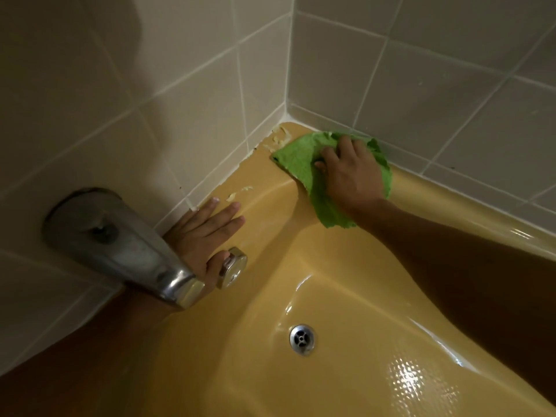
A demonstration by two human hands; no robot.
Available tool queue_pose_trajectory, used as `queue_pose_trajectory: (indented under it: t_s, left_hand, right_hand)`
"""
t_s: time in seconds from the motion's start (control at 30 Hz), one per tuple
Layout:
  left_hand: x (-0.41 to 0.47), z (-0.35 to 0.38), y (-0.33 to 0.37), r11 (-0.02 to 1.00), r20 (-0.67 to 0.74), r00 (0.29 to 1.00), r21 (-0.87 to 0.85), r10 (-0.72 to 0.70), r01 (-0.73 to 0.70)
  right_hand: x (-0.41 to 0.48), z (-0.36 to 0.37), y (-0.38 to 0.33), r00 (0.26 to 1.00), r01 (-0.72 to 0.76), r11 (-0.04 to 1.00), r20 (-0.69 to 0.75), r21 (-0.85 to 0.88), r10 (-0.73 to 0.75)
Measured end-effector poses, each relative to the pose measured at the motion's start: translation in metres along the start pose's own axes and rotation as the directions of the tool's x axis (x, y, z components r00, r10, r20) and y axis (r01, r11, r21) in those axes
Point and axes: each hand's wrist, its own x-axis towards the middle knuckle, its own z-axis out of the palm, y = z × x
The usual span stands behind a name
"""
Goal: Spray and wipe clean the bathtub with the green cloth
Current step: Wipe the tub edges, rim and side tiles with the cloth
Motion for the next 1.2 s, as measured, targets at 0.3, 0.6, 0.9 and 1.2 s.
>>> queue_pose_trajectory:
  t_s: [0.3,0.6,0.9,1.2]
  left_hand:
    - [0.0,0.009,-0.01,0.998,-0.011,0.999,0.032,0.046,-0.046]
    - [-0.001,0.015,-0.007,0.996,-0.184,0.98,0.041,0.08,-0.074]
    - [-0.004,0.024,-0.008,0.997,-0.267,0.961,0.02,0.074,-0.071]
    - [-0.002,0.023,-0.004,0.998,-0.335,0.941,-0.031,0.039,-0.053]
  right_hand:
    - [0.007,0.002,-0.028,0.963,-0.257,0.963,0.105,0.084,0.248]
    - [0.042,-0.002,-0.032,0.821,-0.462,0.708,-0.043,0.534,0.569]
    - [0.08,0.005,-0.057,0.914,-0.353,0.864,0.331,0.36,0.235]
    - [0.071,0.005,-0.05,0.931,-0.207,0.887,0.36,0.412,0.05]
